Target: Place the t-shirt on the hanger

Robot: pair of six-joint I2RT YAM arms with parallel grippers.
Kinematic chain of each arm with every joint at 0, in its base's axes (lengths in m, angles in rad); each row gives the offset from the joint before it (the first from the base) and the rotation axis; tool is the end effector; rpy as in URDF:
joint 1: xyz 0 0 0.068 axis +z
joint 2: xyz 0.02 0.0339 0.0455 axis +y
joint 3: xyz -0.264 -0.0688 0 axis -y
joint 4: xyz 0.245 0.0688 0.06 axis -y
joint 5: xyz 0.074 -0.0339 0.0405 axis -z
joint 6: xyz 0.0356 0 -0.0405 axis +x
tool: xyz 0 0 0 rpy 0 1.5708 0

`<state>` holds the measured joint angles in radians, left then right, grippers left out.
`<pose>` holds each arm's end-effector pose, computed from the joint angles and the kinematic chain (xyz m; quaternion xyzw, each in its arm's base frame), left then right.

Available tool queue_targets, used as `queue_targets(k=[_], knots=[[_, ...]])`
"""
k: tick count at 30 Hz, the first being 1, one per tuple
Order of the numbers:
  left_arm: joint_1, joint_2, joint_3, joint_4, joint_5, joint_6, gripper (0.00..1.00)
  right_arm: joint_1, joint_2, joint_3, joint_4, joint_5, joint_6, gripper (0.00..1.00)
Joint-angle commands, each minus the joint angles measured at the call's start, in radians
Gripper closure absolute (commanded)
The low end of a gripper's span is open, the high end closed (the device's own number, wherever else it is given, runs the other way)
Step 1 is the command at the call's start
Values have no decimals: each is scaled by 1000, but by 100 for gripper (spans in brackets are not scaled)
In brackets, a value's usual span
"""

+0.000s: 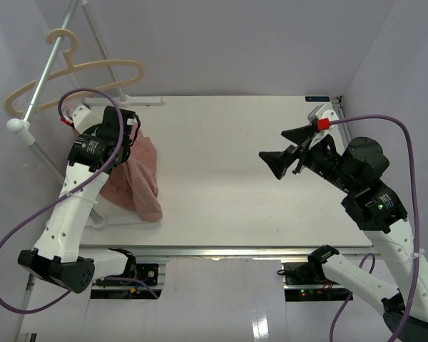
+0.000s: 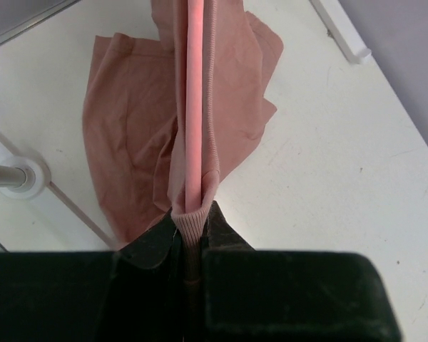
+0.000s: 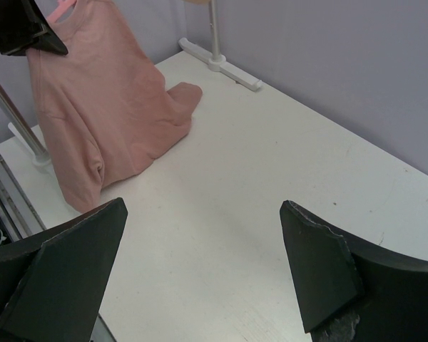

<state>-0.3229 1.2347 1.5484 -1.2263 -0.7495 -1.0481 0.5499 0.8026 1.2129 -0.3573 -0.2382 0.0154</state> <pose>0.2056 -0.0432 0.4162 -0.4230 0.7814 0.0777 0.4521 0.1199 0.0833 0.4619 -0.2636 0.6362 0.2795 0.6691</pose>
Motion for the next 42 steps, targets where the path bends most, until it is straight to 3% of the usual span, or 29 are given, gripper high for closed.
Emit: queue_targets(k=[1, 13, 31, 42], knots=[[3, 14, 121, -27, -34, -1, 100, 4, -1, 2, 46, -8, -11, 5], [4, 46, 121, -88, -35, -9, 100, 4, 27, -12, 46, -25, -37, 5], [4, 112, 351, -179, -68, 59, 100, 2, 17, 1, 47, -26, -41, 5], [3, 87, 412, -176, -34, 110, 100, 2, 2, -10, 49, -23, -40, 5]])
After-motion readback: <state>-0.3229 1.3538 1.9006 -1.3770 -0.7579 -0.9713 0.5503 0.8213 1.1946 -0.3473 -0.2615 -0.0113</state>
